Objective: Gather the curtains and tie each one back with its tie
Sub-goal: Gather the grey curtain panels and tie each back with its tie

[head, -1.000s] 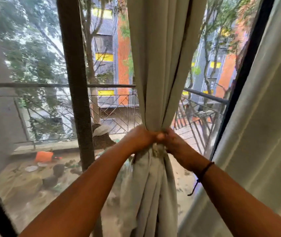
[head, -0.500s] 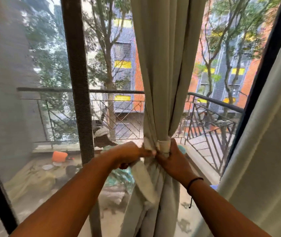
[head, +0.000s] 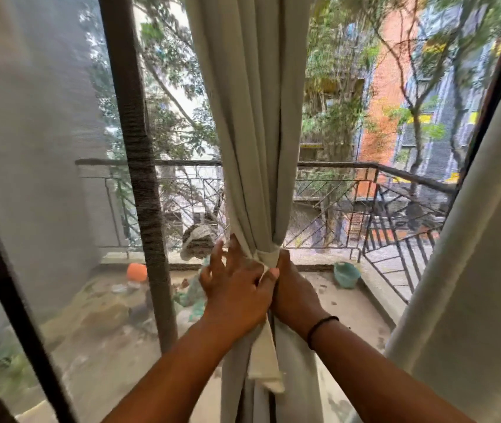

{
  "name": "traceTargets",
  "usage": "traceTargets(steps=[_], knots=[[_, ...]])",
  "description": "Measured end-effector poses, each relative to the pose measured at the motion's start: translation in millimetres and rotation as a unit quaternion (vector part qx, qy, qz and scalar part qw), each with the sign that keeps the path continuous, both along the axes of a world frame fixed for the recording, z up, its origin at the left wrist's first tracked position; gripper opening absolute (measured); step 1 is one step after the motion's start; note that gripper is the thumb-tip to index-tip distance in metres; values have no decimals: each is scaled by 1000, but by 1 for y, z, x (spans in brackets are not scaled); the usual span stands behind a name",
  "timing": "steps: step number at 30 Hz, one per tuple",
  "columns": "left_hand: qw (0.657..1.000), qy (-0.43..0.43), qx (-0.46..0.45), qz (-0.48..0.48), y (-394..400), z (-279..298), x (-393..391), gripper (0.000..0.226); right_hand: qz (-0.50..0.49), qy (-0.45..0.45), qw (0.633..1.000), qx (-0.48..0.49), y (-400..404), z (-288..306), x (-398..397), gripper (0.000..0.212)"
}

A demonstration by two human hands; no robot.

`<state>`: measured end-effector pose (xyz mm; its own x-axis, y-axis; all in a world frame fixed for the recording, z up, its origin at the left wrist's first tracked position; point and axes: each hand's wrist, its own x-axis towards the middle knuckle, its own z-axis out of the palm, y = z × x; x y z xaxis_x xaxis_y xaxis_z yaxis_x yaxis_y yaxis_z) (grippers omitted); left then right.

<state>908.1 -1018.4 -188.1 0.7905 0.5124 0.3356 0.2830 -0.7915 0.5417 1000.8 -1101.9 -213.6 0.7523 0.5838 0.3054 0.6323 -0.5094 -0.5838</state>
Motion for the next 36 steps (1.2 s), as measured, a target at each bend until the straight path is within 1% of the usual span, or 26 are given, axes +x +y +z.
traceTargets(steps=[1, 2, 4, 6, 9, 11, 12, 14, 15, 16, 17, 18, 19, 20, 21, 23, 25, 26, 28, 30, 31, 32, 33, 34, 35, 36], knots=[[997, -31, -75, -16, 3, -5, 4, 50, 27, 13, 1000, 7, -3, -3, -2, 40], [983, -69, -168, -34, 6, -9, 10, 47, 54, 21, 998, 15, -6, -6, -4, 42], [942, -154, -295, -47, 15, -22, 20, 37, 104, 18, 994, 38, -12, -11, -6, 58], [929, -169, -325, -51, 17, -28, 25, 33, 110, -27, 992, 46, -19, -14, -8, 75], [915, -177, -356, -62, 10, -17, 21, 27, 40, -141, 989, 17, -26, -22, -16, 94], [920, -167, -347, -75, 9, -15, 20, 17, 17, -193, 980, 39, -30, -30, -24, 89], [921, -162, -346, -78, 9, -14, 19, 15, 18, -224, 972, 72, -32, -32, -27, 81], [922, -157, -343, -84, 12, -16, 19, 19, 55, -279, 941, 180, -37, -38, -30, 49], [925, -156, -336, -89, 12, -13, 15, 26, 79, -260, 929, 251, -40, -35, -37, 32], [921, -159, -342, -96, 15, -13, 14, 36, 88, -194, 922, 325, -42, -29, -44, 21], [913, -166, -358, -103, 14, -9, 10, 46, 71, -84, 910, 399, -42, -20, -51, 16], [902, -176, -382, -97, 14, -6, 6, 53, 32, 56, 885, 462, -42, -10, -54, 14], [894, -187, -397, -90, 14, -2, 1, 59, -12, 183, 841, 509, -41, -1, -51, 13], [887, -194, -411, -87, 15, 2, -2, 62, -32, 273, 795, 541, -41, 5, -44, 13], [884, -191, -418, -84, 15, 7, -6, 64, -27, 335, 751, 569, -42, 10, -34, 13], [896, -163, -404, -82, 12, 10, -10, 65, 1, 417, 675, 608, -43, 20, -18, 12], [912, -133, -382, -73, 8, 12, -12, 66, 11, 489, 641, 592, -39, 25, -8, 17], [918, -121, -372, -66, 7, 13, -14, 68, 9, 518, 639, 568, -36, 23, -5, 25], [930, -83, -351, -74, 9, 21, -20, 74, 8, 542, 648, 535, -28, 16, 2, 41], [952, -3, -296, -84, 12, 37, -30, 80, 8, 541, 656, 525, -21, 12, 4, 45], [970, 42, -229, -77, 14, 46, -36, 82, 4, 534, 663, 525, -19, 11, 5, 42], [988, 73, -127, -50, 14, 57, -44, 80, -11, 515, 679, 524, -17, 12, 5, 36], [998, 61, -7, -9, 9, 69, -53, 72, -29, 493, 698, 519, -15, 13, 4, 28], [996, 4, 85, 18, 0, 81, -62, 62, -46, 470, 717, 513, -14, 14, 1, 21], [992, -72, 103, 4, -18, 94, -72, 56, -46, 457, 729, 507, -12, 16, -2, 17], [988, -127, 75, -47, -37, 104, -77, 54, -32, 444, 745, 497, -12, 15, -6, 17]])
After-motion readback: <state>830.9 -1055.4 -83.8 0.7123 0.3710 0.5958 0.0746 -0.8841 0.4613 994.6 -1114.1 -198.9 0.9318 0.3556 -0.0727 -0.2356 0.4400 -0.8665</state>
